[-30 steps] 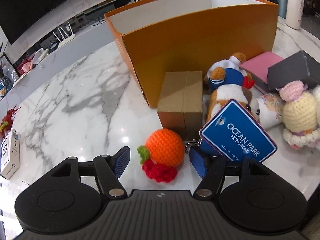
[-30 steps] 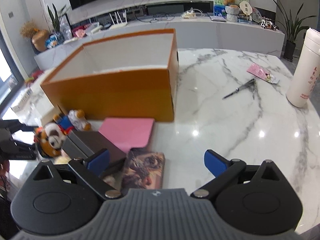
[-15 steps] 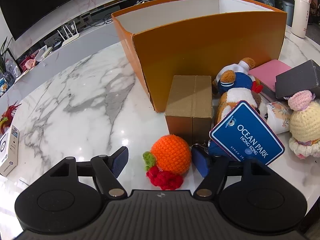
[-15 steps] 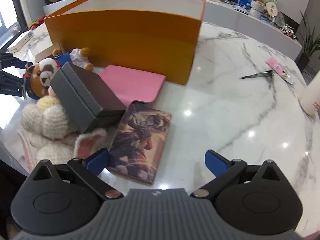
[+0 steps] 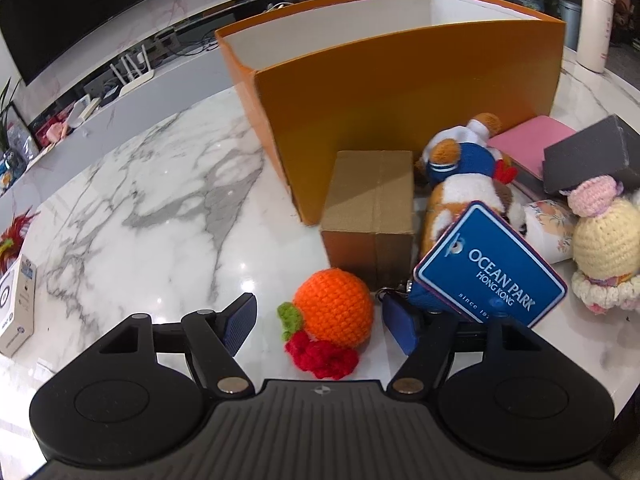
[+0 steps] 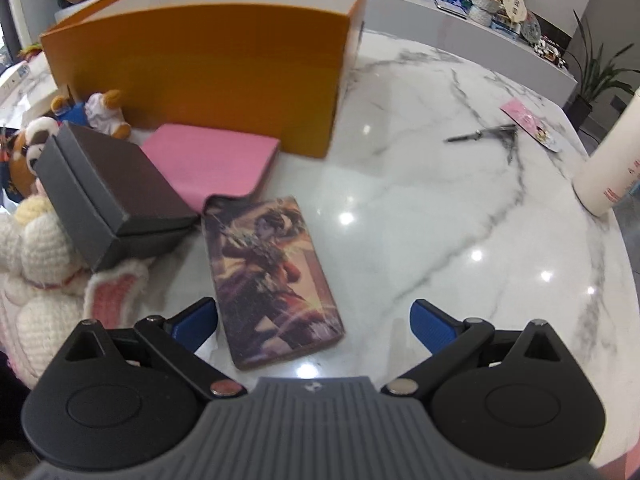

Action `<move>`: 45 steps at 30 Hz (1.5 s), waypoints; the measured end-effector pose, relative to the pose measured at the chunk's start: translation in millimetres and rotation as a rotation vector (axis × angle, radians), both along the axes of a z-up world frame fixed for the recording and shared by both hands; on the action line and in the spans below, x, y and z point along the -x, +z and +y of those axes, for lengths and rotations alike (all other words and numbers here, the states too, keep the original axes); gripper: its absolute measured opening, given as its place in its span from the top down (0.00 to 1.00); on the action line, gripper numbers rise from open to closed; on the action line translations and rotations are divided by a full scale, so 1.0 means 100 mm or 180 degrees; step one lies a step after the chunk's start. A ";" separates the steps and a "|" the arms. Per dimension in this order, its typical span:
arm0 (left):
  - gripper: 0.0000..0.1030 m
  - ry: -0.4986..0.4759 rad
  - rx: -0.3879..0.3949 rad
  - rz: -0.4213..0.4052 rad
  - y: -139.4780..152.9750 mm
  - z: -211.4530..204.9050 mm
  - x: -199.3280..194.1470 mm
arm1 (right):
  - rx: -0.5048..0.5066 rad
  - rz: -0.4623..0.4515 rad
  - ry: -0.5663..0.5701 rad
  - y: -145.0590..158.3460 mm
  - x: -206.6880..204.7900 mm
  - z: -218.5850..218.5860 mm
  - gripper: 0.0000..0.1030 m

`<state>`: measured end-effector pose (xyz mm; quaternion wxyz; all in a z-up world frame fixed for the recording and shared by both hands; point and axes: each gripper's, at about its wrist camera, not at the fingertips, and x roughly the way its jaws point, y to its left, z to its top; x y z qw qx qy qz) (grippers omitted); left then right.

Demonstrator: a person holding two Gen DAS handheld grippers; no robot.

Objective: Organize objects
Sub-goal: 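Move the left gripper to the orange crocheted fruit while the right gripper approaches the anime card box, then grasp the orange crocheted fruit with the left gripper while the right gripper grasps the card box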

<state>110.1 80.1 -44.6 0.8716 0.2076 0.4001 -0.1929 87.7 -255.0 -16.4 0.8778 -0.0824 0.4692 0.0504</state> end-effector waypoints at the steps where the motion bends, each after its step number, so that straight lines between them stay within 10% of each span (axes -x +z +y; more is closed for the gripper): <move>1: 0.21 -0.0013 -0.0010 -0.0010 0.00 0.00 0.00 | 0.0021 -0.0013 0.0024 -0.01 -0.01 0.02 0.01; 45: 0.15 0.0467 0.0565 0.0072 -0.06 0.10 0.00 | -0.0302 -0.0119 -0.0025 -0.14 -0.07 -0.06 0.01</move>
